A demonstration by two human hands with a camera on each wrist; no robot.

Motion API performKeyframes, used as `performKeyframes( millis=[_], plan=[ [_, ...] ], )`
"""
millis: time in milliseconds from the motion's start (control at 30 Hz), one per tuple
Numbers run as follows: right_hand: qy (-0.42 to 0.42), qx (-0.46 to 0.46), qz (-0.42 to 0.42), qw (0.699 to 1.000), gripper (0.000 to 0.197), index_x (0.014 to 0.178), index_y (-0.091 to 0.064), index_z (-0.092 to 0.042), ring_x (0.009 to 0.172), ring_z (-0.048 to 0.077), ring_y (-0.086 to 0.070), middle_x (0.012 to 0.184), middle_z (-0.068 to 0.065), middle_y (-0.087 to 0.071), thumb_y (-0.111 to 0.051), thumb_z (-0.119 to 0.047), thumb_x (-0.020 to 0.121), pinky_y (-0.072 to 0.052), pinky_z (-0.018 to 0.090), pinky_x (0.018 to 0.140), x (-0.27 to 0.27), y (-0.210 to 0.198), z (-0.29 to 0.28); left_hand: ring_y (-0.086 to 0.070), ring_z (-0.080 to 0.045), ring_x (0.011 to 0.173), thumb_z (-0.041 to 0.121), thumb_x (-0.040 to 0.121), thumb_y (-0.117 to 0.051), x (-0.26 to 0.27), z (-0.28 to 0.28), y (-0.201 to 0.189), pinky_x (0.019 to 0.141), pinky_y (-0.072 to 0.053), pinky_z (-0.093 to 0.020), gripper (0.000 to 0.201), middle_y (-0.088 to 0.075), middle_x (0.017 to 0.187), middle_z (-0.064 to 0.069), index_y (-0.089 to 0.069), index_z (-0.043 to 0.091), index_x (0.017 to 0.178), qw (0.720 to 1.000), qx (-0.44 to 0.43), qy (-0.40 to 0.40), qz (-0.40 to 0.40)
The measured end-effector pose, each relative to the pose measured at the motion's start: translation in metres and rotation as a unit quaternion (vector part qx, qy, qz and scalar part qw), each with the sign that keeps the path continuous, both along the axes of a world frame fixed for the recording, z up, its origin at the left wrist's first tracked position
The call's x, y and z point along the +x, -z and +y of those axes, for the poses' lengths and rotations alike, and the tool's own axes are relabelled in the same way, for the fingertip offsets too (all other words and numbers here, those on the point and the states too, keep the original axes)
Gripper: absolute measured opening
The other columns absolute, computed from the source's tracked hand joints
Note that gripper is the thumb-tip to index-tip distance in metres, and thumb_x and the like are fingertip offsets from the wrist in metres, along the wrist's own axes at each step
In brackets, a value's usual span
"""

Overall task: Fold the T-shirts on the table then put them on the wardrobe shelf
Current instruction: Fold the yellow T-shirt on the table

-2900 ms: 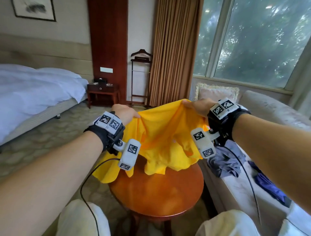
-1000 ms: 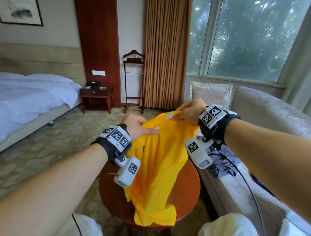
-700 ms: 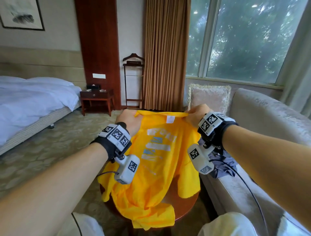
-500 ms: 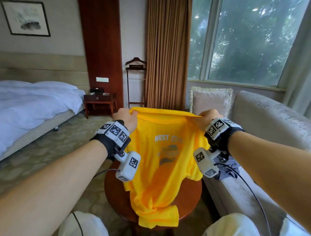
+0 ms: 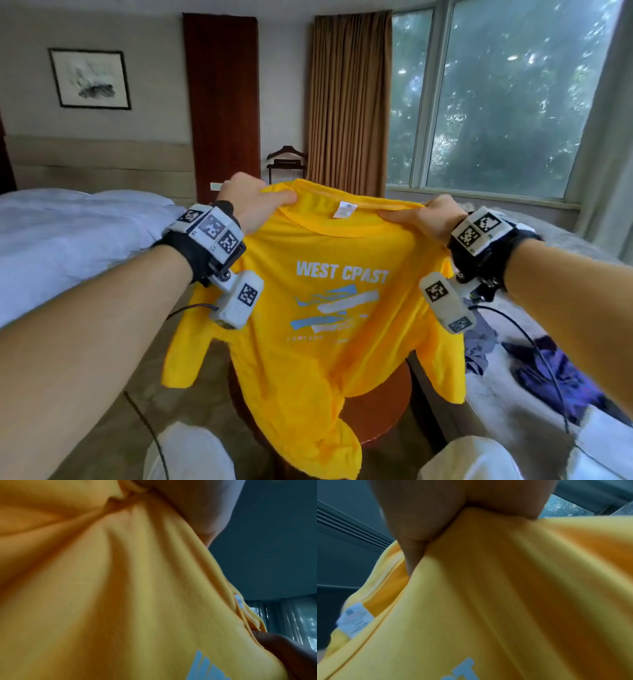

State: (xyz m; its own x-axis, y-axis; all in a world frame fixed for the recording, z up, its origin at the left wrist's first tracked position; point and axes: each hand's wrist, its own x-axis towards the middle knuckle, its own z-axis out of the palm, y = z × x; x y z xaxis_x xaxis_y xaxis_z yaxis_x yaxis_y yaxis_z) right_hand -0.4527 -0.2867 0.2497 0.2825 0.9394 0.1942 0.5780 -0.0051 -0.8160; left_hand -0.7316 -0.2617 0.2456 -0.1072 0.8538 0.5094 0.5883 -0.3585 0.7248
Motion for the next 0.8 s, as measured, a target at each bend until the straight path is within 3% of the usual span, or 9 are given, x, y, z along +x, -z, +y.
performKeyframes(
  millis=[100,200,300,400,467,533,600,733,800],
  plan=[
    [0.011,0.01,-0.01,1.0,0.091,0.125,-0.057,-0.003,0.096,0.03,-0.062,0.112,0.011,-0.064,-0.081,-0.06,0.059,-0.053,0.04,0.083,0.006,-0.012,-0.014,-0.05,-0.018,0.054,0.082,0.048,-0.064,0.0,-0.014,-0.008,0.056,-0.033,-0.031,0.066,-0.049,0.053,-0.002,-0.047,0.018,0.043,0.996,-0.025,0.035,0.074],
    [0.009,-0.016,-0.02,1.0,0.094,0.131,-0.053,-0.004,0.102,0.032,-0.06,0.118,0.012,-0.061,-0.081,-0.059,0.06,-0.051,0.041,0.084,0.008,-0.009,-0.019,-0.05,-0.016,0.054,0.096,0.038,-0.059,-0.001,-0.017,0.002,0.057,-0.033,-0.032,0.078,-0.049,0.054,-0.002,-0.045,0.02,0.046,0.991,-0.043,0.058,0.113],
    [0.013,-0.063,-0.047,0.997,0.099,0.142,-0.042,-0.009,0.119,0.037,-0.051,0.137,0.014,-0.05,-0.078,-0.059,0.065,-0.044,0.045,0.085,0.009,0.001,-0.015,-0.051,-0.017,0.057,0.098,0.032,-0.053,0.0,-0.013,0.014,0.059,-0.034,-0.032,0.08,-0.051,0.058,-0.004,-0.045,0.02,0.05,0.981,-0.071,0.077,0.163],
    [0.012,-0.095,-0.04,0.995,0.1,0.144,-0.039,-0.009,0.124,0.037,-0.049,0.14,0.015,-0.048,-0.08,-0.054,0.065,-0.043,0.045,0.093,0.009,0.017,0.002,-0.06,-0.012,0.065,0.098,0.033,-0.057,-0.002,-0.003,0.027,0.061,-0.041,-0.024,0.082,-0.065,0.066,0.004,-0.063,0.021,0.061,0.958,-0.105,0.102,0.246],
    [0.016,-0.11,-0.039,0.993,0.103,0.145,-0.037,-0.01,0.124,0.036,-0.049,0.139,0.015,-0.049,-0.082,-0.054,0.064,-0.042,0.045,0.095,0.008,0.033,0.015,-0.065,-0.012,0.075,0.075,0.053,-0.076,-0.004,0.002,0.04,0.062,-0.044,-0.022,0.055,-0.07,0.075,0.005,-0.069,0.025,0.071,0.932,-0.159,0.125,0.302],
    [0.015,-0.139,-0.05,0.989,0.103,0.145,-0.038,-0.008,0.124,0.036,-0.048,0.139,0.015,-0.049,-0.081,-0.056,0.063,-0.042,0.043,0.092,0.007,0.05,0.03,-0.066,-0.018,0.081,0.046,0.062,-0.088,-0.008,0.019,0.06,0.066,-0.048,-0.026,0.039,-0.071,0.081,0.0,-0.071,0.015,0.078,0.919,-0.184,0.139,0.319],
    [0.01,-0.169,-0.054,0.984,0.103,0.143,-0.041,-0.006,0.124,0.036,-0.048,0.139,0.015,-0.048,-0.08,-0.058,0.063,-0.042,0.042,0.091,0.007,0.068,0.044,-0.063,-0.022,0.077,0.032,0.066,-0.089,-0.012,0.037,0.083,0.066,-0.046,-0.032,0.037,-0.068,0.079,-0.004,-0.066,0.007,0.077,0.925,-0.189,0.121,0.305],
    [-0.005,-0.208,-0.081,0.975,0.105,0.139,-0.047,-0.008,0.123,0.034,-0.05,0.138,0.012,-0.05,-0.086,-0.055,0.054,-0.045,0.042,0.097,0.009,0.099,0.075,-0.053,-0.022,0.073,0.012,0.076,-0.081,-0.02,0.07,0.124,0.059,-0.036,-0.028,0.021,-0.058,0.081,-0.01,-0.063,0.004,0.082,0.945,-0.216,0.078,0.232],
    [-0.021,-0.228,-0.122,0.966,0.094,0.131,-0.054,-0.008,0.114,0.031,-0.055,0.131,0.011,-0.056,-0.088,-0.043,0.052,-0.048,0.036,0.088,0.01,0.115,0.091,-0.054,-0.023,0.076,0.005,0.079,-0.076,-0.023,0.084,0.142,0.058,-0.038,-0.025,0.012,-0.061,0.083,-0.014,-0.066,0.002,0.085,0.952,-0.226,0.043,0.202]
  ],
)
